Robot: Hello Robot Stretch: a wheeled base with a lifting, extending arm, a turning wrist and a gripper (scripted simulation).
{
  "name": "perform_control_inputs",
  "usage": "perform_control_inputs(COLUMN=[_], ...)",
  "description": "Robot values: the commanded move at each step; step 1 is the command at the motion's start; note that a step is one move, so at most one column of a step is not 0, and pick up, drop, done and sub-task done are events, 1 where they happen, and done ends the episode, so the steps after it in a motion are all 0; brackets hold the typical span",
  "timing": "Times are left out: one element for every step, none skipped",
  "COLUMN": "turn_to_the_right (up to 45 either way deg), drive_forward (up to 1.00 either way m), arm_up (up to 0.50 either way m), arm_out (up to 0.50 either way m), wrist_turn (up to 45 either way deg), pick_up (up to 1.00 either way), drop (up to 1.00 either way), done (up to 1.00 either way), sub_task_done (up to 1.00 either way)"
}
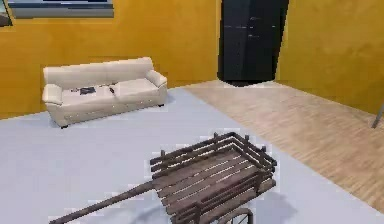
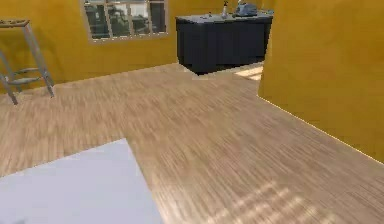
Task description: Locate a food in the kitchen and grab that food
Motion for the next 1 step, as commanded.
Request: perform_control_inputs(turn_to_the_right=[33.0], drive_forward=[0.0], arm_up=[0.0], arm_out=[0.0], wrist_turn=[0.0], pick_up=[0.0], drop=[0.0], done=[0.0], sub_task_done=[0.0])
